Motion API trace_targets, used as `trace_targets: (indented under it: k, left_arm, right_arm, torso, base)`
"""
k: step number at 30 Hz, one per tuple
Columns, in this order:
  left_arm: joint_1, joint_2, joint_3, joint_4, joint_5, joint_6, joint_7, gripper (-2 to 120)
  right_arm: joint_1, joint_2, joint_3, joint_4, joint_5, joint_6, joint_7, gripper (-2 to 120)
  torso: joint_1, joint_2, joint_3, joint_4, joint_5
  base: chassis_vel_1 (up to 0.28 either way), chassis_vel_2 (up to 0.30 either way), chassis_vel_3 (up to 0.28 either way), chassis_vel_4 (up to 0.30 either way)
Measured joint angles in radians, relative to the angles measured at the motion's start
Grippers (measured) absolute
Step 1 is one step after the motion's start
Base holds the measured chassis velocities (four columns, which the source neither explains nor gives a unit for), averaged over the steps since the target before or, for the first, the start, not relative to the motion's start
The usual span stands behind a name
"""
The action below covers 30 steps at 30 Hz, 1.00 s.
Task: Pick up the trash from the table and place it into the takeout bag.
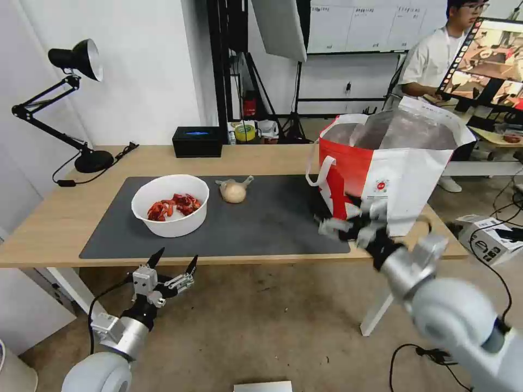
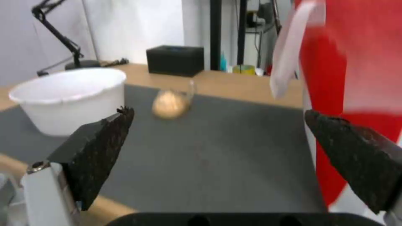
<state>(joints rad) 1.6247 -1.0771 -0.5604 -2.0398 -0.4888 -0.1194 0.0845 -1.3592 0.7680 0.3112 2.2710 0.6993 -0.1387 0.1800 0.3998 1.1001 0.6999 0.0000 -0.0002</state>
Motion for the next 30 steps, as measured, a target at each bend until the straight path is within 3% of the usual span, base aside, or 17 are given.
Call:
trace_targets:
  k: [13, 18, 30]
  left_arm:
    - [0.009, -0.016, 0.006, 0.011, 0.024, -0.008, 0.002, 100]
    - [0.018, -0.017, 0.003, 0.011, 0.026, -0.008, 0.002, 100]
    - [0.036, -0.024, -0.004, 0.013, 0.039, -0.008, 0.002, 100]
  right_arm:
    - [-0.195, 0.119, -0.039, -0.142, -0.191, 0.273, 0.023, 100]
    - [-0.217, 0.146, -0.046, -0.194, -0.199, 0.32, 0.024, 100]
    - [-0.216, 0.159, -0.065, -0.228, -0.208, 0.333, 0.021, 100]
  torso:
    - [0.0, 0.0, 0.0, 0.0, 0.0002]
    - [0.0, 0.0, 0.0, 0.0, 0.0002]
    - [0.0, 0.0, 0.0, 0.0, 0.0002]
  base:
    - [0.0, 0.0, 0.0, 0.0]
    - [0.0, 0.0, 0.0, 0.0]
    - [0.0, 0.0, 0.0, 0.0]
